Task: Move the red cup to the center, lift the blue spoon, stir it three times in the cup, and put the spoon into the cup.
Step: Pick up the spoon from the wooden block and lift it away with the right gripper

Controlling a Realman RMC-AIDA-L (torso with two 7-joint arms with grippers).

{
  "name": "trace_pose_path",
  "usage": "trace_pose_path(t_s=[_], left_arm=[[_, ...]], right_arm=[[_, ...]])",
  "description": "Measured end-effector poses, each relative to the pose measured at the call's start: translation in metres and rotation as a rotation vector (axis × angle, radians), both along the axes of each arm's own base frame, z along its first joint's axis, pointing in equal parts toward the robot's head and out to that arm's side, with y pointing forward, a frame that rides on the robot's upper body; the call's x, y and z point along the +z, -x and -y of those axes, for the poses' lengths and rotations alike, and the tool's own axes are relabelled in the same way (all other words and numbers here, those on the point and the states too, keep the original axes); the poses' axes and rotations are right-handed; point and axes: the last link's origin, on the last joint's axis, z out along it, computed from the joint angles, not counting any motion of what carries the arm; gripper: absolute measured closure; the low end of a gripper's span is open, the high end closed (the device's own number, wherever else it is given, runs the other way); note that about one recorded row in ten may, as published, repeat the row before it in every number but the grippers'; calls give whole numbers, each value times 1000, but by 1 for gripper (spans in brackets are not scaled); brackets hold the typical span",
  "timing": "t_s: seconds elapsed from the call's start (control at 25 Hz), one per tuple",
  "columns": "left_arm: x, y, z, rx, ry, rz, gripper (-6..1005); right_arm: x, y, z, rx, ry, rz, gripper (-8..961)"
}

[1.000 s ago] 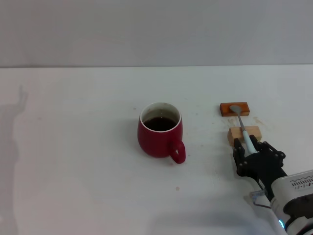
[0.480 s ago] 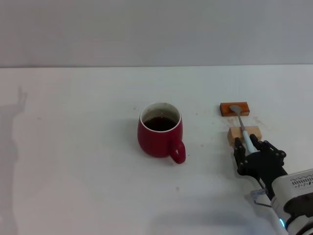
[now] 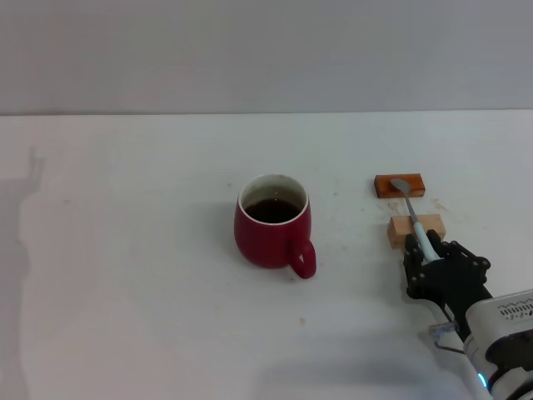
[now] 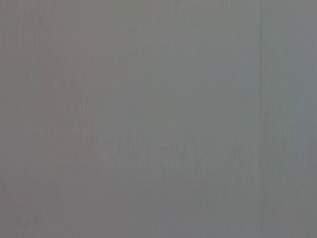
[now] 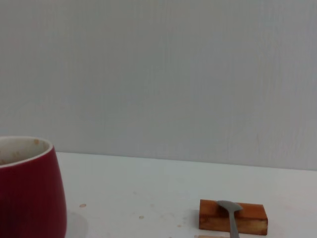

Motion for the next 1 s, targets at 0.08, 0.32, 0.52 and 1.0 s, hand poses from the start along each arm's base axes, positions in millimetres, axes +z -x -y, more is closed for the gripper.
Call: trace_pose_path(t_s=[0.08,0.32,0.52,1.0], left_arm=[[1,0,1,-3,-5,-3,157],[1,1,4,-5,-10,-7,157],[1,1,4,-4,-10,-7,157],[2,1,4,-7,-13,-7,157]], right_arm=[[0,0,0,0,-1,-1,684],[0,0,0,0,-3,-1,698],[2,0,-1,-4,-10,-3,710],[2,-1,-1,-8,-12,-4,738]])
